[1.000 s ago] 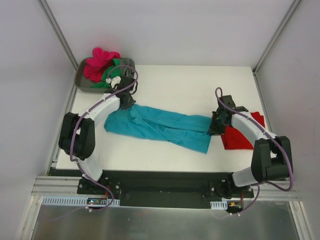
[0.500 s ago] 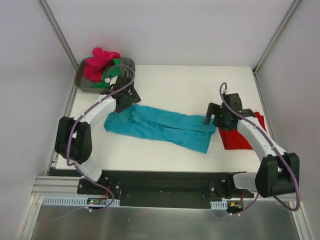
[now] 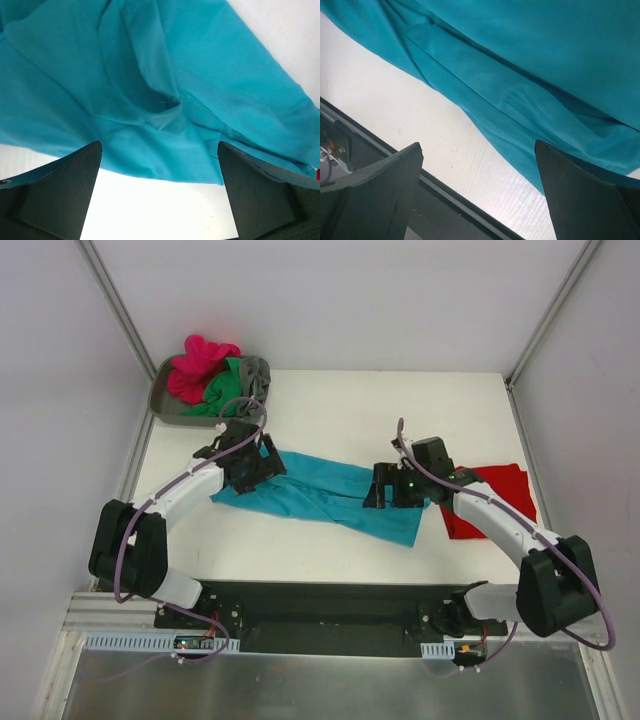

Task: Fold and stack the t-shirts
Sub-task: Fold the other side of the tshirt into a rectangle

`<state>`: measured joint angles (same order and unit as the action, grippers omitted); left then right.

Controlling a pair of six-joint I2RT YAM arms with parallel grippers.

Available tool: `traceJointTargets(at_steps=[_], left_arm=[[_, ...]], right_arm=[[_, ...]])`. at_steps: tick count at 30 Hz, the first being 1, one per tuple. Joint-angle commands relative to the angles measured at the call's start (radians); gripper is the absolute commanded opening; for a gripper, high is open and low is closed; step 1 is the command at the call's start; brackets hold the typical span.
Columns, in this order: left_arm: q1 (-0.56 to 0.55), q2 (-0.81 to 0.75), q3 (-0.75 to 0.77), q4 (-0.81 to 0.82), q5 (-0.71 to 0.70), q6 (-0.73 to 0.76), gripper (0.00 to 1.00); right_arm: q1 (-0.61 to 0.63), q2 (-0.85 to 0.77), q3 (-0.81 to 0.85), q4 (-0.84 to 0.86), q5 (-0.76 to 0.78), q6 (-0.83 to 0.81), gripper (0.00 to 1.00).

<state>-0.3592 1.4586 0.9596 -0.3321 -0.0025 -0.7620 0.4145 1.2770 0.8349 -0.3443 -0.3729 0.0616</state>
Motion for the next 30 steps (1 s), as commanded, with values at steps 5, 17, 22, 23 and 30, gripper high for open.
traceJointTargets(at_steps=[5,17,22,23,30], left_arm=[[-0.001,0.132,0.088,0.082,0.085,-0.014,0.99],[-0.018,0.313,0.301,0.120,0.102,0.026,0.99],[-0.020,0.433,0.430,0.120,0.180,0.076,0.99],[-0.020,0.437,0.439,0.119,0.177,0.085,0.99],[-0.027,0.274,0.352,0.119,0.115,0.187,0.99]], right_arm=[[0.020,0.142,0.009,0.010,0.069,-0.003,0.96],[0.020,0.142,-0.007,-0.036,0.166,0.006,0.96],[0.017,0.101,0.003,-0.073,0.199,0.003,0.96],[0.018,0.088,0.006,-0.079,0.207,0.000,0.96],[0.007,0.016,0.044,-0.090,0.267,-0.017,0.96]])
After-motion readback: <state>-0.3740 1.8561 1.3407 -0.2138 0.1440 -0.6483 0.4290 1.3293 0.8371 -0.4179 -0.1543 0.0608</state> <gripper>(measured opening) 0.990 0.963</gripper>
